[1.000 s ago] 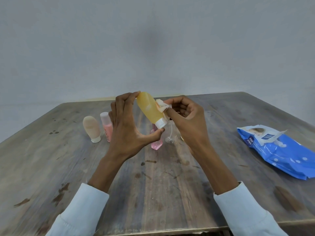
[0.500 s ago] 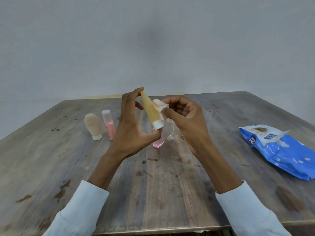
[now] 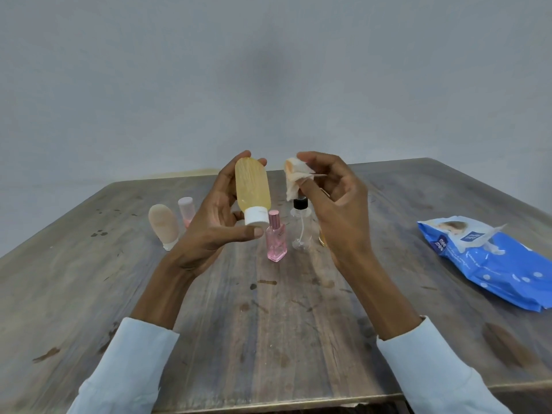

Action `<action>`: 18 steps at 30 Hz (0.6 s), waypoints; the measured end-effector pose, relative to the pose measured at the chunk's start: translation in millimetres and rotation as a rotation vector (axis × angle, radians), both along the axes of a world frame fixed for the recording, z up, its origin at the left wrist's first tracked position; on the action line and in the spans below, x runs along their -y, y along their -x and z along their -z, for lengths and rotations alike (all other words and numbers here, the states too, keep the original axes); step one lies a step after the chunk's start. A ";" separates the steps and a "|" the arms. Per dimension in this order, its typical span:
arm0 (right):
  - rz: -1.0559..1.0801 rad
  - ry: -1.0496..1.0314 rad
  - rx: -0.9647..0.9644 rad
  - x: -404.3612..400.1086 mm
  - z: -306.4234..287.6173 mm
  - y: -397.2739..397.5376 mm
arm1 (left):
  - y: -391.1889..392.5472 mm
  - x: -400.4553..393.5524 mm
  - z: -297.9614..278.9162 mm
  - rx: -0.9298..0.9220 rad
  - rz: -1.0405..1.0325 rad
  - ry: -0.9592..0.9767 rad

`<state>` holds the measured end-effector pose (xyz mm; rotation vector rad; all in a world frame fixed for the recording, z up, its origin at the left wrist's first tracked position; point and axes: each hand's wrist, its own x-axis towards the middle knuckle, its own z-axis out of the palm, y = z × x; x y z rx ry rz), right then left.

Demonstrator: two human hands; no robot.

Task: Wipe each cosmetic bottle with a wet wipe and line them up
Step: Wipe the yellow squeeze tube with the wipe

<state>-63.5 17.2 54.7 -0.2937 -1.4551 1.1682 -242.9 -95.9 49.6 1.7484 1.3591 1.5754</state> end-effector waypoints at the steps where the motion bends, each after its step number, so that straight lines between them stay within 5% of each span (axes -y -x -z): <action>1: 0.027 -0.052 0.026 1.0 0.9 1.4 | 0.4 0.1 0.1 -0.006 0.012 0.009; 7: 0.146 -0.252 0.103 3.7 7.5 8.1 | -1.1 1.9 0.1 -0.050 0.040 0.048; 14: 0.149 -0.055 0.076 -6.6 11.5 8.5 | 0.1 3.4 0.4 -0.099 -0.009 0.082; 18: 0.168 -0.217 0.108 3.3 6.9 9.2 | -0.6 3.1 2.1 -0.122 -0.049 0.103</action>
